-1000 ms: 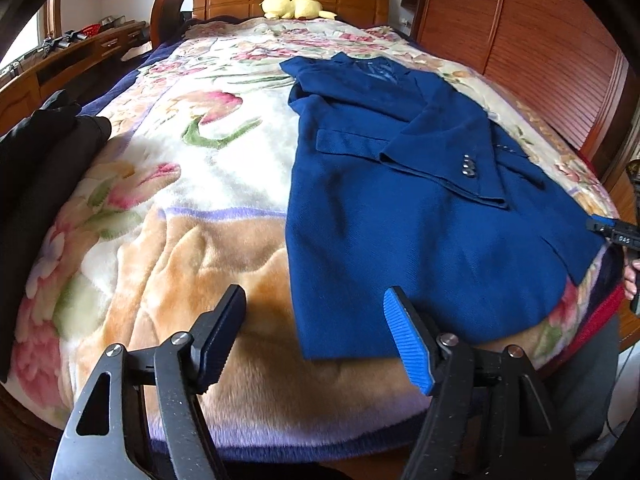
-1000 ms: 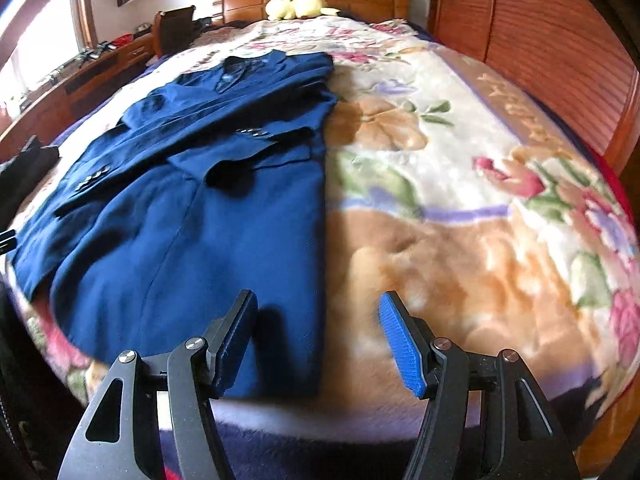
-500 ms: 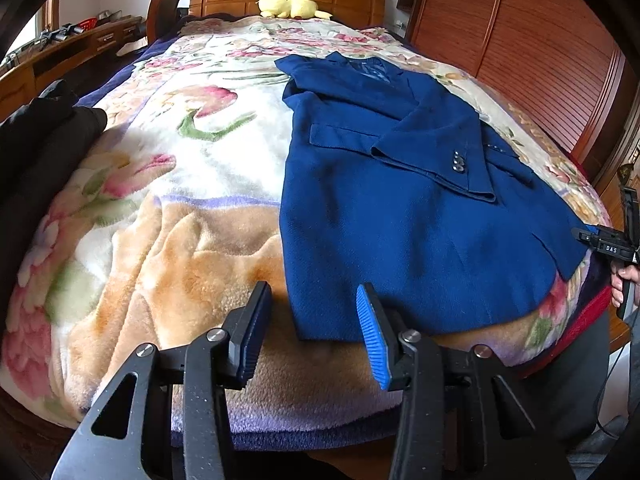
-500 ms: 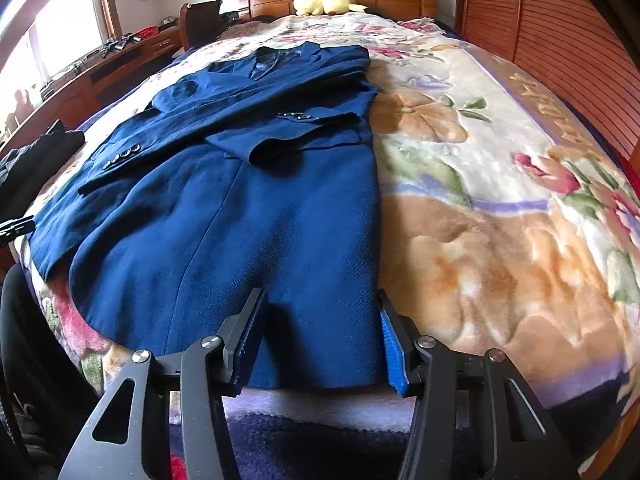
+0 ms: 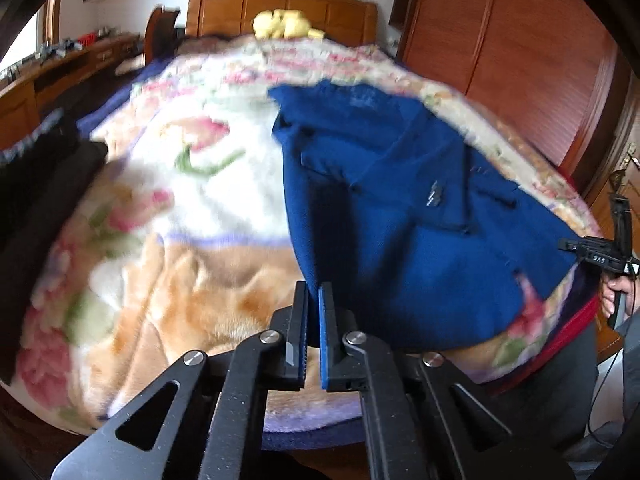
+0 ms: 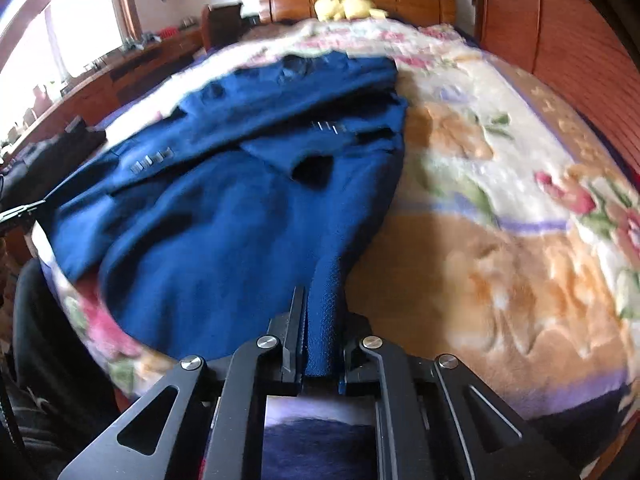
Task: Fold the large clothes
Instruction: 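Close the left tool on the hem while the right tool grasps the hem too, then lift the hem with both tools, fold it toward the collar, open both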
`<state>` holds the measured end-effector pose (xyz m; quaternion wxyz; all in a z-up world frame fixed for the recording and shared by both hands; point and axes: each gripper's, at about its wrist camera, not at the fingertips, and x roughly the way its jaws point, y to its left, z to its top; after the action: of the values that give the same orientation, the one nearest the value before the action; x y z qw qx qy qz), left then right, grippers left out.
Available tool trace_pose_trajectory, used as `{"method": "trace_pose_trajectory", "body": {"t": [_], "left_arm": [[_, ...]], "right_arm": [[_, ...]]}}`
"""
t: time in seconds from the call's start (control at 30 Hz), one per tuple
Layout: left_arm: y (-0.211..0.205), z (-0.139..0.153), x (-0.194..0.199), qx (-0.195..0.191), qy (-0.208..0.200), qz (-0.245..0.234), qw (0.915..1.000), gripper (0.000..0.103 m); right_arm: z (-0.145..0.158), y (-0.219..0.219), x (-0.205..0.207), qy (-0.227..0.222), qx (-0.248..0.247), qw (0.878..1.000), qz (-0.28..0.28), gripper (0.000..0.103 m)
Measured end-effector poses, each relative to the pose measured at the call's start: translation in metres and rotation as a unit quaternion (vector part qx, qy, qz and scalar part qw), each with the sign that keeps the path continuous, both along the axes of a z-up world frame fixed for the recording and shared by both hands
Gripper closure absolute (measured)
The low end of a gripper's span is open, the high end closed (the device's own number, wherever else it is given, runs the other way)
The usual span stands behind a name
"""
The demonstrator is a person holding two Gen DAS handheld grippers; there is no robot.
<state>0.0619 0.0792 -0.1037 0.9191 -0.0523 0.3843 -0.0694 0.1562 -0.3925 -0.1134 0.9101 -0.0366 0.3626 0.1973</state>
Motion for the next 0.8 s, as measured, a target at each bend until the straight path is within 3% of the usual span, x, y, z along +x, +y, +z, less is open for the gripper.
{"method": "trace_pose_trajectory", "body": {"t": [0.37, 0.8], "left_arm": [[-0.024, 0.091, -0.046, 0.005, -0.104, -0.024, 0.9943, 0.099], [-0.041, 0.172, -0.076, 0.009, -0.195, -0.068, 0.9784, 0.1]], "right_arm": [[0.079, -0.011, -0.064, -0.089, 0.074, 0.993, 0.006, 0.094], [0.123, -0.028, -0.163, -0.177, 0.101, 0.979, -0.005, 0.094]]}}
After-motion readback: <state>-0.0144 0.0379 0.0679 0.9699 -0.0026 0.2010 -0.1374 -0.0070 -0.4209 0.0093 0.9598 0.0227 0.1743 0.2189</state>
